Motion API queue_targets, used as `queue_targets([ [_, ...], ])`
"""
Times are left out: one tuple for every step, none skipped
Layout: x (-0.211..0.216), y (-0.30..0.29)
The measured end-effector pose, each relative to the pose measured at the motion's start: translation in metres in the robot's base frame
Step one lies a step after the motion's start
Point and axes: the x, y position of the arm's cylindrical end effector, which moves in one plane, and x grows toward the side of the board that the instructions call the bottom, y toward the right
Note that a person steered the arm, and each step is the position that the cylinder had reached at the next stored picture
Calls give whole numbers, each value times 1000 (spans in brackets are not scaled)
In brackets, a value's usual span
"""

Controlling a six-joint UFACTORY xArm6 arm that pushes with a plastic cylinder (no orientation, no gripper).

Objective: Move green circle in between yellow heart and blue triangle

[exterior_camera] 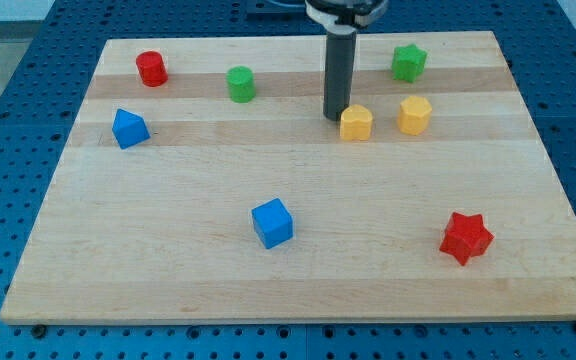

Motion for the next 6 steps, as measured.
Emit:
queue_targets([
  [-80, -13],
  [-122, -83],
  [-87, -108],
  [-43, -112],
  [-67, -112],
  [-61, -148],
])
